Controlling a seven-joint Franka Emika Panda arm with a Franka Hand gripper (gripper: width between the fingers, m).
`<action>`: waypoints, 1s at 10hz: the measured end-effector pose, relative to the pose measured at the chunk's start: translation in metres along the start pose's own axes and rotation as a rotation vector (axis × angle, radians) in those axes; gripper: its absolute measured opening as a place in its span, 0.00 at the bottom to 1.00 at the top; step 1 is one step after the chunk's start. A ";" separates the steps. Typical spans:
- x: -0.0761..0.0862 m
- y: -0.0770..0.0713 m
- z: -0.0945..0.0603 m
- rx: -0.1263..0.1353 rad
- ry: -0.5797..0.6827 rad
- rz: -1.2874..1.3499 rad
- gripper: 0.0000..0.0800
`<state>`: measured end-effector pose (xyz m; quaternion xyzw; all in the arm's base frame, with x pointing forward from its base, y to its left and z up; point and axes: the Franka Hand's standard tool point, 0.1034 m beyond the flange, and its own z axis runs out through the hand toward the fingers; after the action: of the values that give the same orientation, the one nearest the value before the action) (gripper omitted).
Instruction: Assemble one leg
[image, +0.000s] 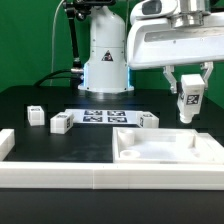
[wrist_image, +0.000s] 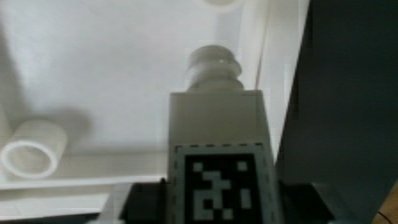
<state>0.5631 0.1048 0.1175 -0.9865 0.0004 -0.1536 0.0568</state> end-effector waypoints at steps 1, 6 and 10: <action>0.003 -0.001 -0.001 0.003 0.085 -0.003 0.36; 0.001 -0.003 0.006 0.006 0.209 -0.017 0.36; 0.039 0.000 0.026 0.005 0.236 -0.058 0.36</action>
Offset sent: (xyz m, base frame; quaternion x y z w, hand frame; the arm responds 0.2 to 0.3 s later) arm 0.0000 0.0000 0.0000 0.0000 0.0000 0.0000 1.0000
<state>0.6076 0.1073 0.1051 -0.9610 -0.0217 -0.2703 0.0542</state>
